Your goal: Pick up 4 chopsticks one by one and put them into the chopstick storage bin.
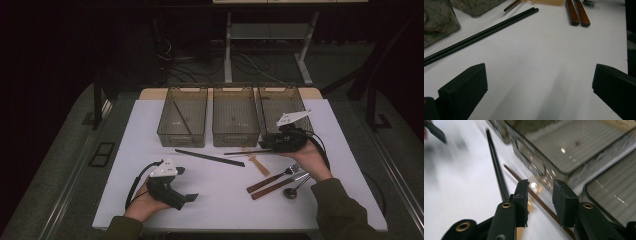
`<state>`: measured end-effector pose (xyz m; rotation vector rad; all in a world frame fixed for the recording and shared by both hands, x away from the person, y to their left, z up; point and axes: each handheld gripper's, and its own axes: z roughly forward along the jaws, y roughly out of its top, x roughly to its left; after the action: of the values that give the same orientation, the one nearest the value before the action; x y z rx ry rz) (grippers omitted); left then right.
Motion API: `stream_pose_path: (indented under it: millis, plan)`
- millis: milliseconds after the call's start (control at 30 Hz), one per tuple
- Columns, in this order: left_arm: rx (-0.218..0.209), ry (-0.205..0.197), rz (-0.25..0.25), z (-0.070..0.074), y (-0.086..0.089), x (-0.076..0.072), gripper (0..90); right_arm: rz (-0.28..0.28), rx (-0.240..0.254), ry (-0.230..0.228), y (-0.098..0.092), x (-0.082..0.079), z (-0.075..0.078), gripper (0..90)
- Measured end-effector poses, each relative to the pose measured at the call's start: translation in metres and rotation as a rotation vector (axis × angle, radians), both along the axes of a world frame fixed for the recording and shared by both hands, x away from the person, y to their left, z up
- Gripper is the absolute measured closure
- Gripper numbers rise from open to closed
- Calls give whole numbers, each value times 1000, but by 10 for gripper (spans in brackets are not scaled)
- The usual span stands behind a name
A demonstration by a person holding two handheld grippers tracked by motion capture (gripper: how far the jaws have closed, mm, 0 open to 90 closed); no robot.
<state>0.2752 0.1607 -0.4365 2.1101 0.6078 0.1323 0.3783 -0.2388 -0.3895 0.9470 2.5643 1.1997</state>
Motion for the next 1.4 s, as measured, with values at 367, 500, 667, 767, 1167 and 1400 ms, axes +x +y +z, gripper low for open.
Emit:
stream_pose_path:
  millis: [367,500,667,767,1167,1400]
  plan:
    - [2,0,-3,0,0,0,0,27,-90,40,-1,12,-25,669]
    - [-1,-1,-1,0,0,0,0,48,-104,37,3,15,-31,668]
    - [-1,-1,-3,0,0,0,0,75,-108,45,5,19,-38,665]
    - [-1,-1,-3,0,0,0,0,81,-138,47,5,21,-45,662]
    - [-2,-1,-3,0,0,-1,0,127,-171,46,3,20,-53,679]
    - [-4,1,-2,0,-1,-1,0,145,-168,46,0,17,-53,746]
